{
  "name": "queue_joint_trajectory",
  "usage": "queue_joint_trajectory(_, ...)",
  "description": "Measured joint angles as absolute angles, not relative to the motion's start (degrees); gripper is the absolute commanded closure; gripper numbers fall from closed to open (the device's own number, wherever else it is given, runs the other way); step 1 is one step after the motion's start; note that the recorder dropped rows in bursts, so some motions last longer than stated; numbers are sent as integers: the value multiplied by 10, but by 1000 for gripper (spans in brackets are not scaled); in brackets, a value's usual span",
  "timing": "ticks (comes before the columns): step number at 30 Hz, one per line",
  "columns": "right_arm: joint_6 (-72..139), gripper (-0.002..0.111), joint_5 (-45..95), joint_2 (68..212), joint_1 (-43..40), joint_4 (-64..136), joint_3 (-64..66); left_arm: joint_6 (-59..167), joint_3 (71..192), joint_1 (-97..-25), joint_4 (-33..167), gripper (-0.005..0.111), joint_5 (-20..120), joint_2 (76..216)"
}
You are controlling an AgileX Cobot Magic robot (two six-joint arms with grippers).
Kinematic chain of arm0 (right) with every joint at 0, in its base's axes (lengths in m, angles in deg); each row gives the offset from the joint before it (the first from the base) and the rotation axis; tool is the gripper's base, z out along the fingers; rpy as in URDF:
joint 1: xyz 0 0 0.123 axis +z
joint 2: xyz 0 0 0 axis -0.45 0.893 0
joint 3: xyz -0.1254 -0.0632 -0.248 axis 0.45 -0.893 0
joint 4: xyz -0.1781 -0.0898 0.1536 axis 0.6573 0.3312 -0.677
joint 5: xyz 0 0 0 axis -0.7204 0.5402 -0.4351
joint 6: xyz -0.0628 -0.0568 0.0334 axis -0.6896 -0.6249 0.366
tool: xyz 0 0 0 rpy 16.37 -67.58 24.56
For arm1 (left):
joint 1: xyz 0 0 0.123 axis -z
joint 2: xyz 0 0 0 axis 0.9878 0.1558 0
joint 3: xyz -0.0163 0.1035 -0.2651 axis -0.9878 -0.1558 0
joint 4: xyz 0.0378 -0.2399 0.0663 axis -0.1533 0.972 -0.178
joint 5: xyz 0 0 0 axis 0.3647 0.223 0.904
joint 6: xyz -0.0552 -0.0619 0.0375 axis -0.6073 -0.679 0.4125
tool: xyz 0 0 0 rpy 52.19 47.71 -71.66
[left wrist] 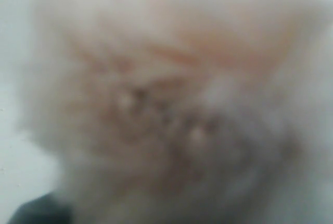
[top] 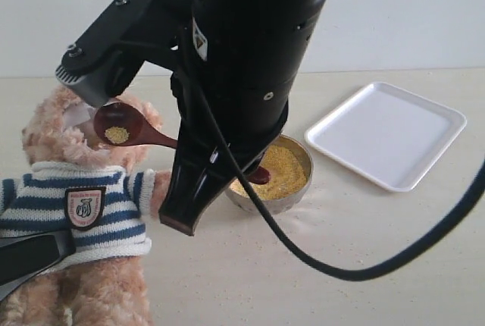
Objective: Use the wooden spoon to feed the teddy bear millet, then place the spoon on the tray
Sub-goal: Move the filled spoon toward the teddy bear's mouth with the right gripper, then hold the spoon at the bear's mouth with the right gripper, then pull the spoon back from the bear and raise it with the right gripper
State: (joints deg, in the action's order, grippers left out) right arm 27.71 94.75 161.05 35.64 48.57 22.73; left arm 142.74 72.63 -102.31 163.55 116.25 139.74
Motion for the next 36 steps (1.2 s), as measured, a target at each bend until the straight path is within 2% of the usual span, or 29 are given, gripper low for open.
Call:
queue_joint_trajectory(12, 248, 108, 944, 1647, 373, 514, 265, 1427, 726, -1023, 1635, 102, 1163, 1397)
queue_joint_trajectory(36, 198, 108, 948, 1693, 464, 764, 271, 1427, 726, -1023, 1638, 102, 1163, 1397)
